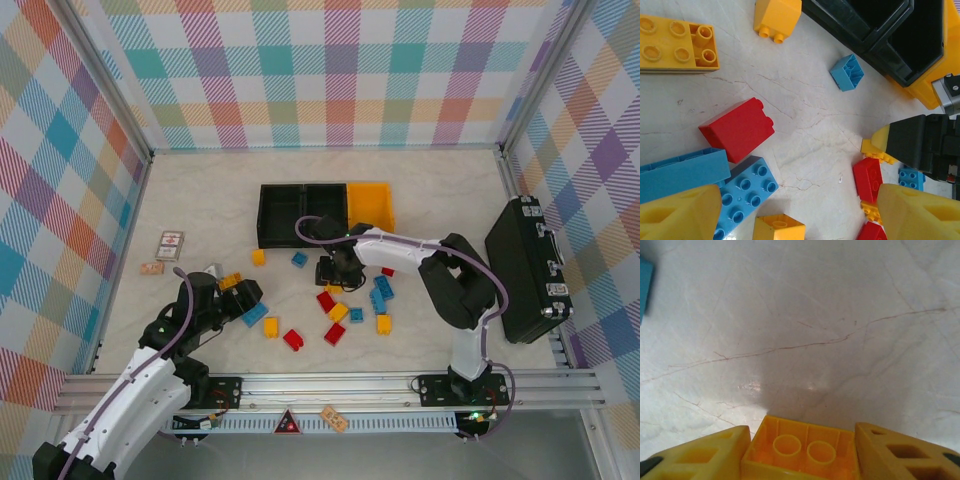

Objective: Sort the legos into containers by color
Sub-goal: Pick up the lego from the center of the table, then place the lego in the container.

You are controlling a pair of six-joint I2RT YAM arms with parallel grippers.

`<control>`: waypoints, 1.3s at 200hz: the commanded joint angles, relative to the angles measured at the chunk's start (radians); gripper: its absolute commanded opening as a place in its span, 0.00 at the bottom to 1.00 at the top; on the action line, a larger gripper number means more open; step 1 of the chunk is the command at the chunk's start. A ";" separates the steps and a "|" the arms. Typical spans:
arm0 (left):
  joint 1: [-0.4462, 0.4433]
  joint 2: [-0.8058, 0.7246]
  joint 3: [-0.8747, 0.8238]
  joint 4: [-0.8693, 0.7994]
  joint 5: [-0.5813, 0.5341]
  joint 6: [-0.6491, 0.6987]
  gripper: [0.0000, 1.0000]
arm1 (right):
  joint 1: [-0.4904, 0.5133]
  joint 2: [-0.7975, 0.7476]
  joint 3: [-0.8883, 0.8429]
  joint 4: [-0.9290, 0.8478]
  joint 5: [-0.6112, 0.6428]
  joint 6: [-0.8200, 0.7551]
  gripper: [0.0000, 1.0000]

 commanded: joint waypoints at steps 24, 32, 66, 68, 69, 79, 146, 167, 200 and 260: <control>-0.011 0.010 -0.008 0.018 0.007 -0.024 0.81 | 0.008 -0.036 0.036 -0.058 0.054 -0.039 0.46; -0.012 0.014 -0.007 0.024 0.009 -0.024 0.81 | 0.007 -0.054 0.037 -0.068 0.071 -0.049 0.46; -0.025 0.058 0.017 0.066 0.036 -0.016 0.81 | -0.028 -0.159 0.043 -0.097 0.125 -0.101 0.46; -0.026 0.062 0.019 0.069 0.038 -0.015 0.81 | -0.034 -0.165 0.043 -0.098 0.127 -0.103 0.46; -0.027 0.064 0.020 0.071 0.038 -0.015 0.81 | -0.036 -0.167 0.043 -0.098 0.128 -0.105 0.46; -0.040 0.085 0.034 0.085 0.043 -0.010 0.81 | -0.063 -0.195 0.045 -0.104 0.140 -0.120 0.46; -0.219 0.274 0.141 0.205 -0.026 0.016 0.80 | -0.256 -0.215 0.111 -0.097 0.166 -0.197 0.46; -0.281 0.346 0.175 0.243 -0.066 0.024 0.80 | -0.292 -0.176 0.161 -0.093 0.173 -0.206 0.47; -0.350 0.469 0.240 0.279 -0.100 0.041 0.80 | -0.321 -0.082 0.240 -0.099 0.172 -0.213 0.47; -0.390 0.549 0.266 0.310 -0.117 0.042 0.80 | -0.336 0.037 0.306 -0.106 0.187 -0.210 0.51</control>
